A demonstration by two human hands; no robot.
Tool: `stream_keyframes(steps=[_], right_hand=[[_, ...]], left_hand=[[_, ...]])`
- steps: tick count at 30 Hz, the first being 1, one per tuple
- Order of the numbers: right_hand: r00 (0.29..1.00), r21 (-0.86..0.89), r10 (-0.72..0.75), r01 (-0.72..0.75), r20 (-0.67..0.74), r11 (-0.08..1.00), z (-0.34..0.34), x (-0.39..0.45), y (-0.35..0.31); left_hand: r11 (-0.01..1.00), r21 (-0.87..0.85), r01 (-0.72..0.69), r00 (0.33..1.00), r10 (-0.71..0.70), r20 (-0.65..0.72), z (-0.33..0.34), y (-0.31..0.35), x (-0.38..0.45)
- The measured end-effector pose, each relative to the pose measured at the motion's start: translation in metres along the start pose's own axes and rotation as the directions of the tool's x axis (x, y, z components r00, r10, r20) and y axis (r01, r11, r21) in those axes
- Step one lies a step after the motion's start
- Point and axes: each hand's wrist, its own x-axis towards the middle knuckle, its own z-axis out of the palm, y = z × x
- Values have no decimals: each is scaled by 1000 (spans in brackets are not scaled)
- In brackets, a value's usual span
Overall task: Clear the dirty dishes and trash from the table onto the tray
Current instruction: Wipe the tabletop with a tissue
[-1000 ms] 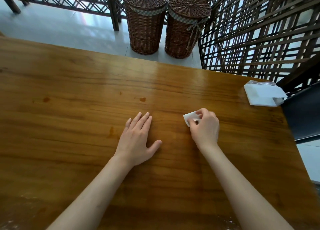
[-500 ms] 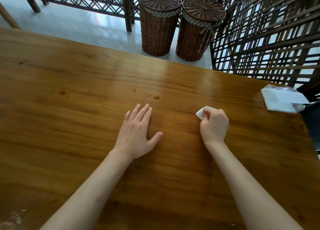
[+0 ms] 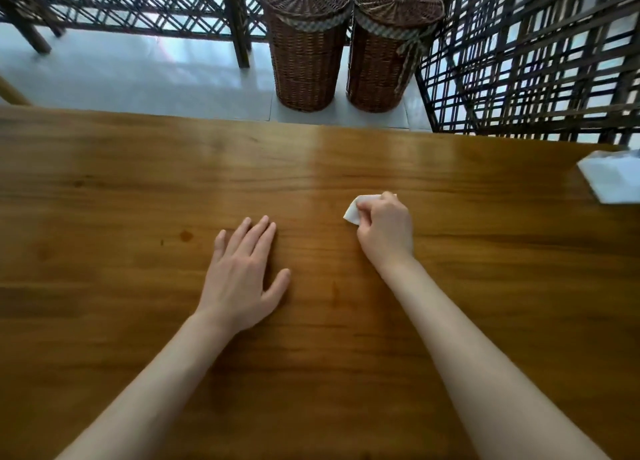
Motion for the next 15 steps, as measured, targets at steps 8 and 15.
stream_keyframes(steps=[8,15], right_hand=[[971,38,211,-208,-116,977,-2,14,-7],[1000,58,8,-10,29,998,14,22,-45]], left_hand=[[999,-33,-32,999,31,-14,4,-8,0],[999,-23,-38,999,38,-15,6,-11,2]])
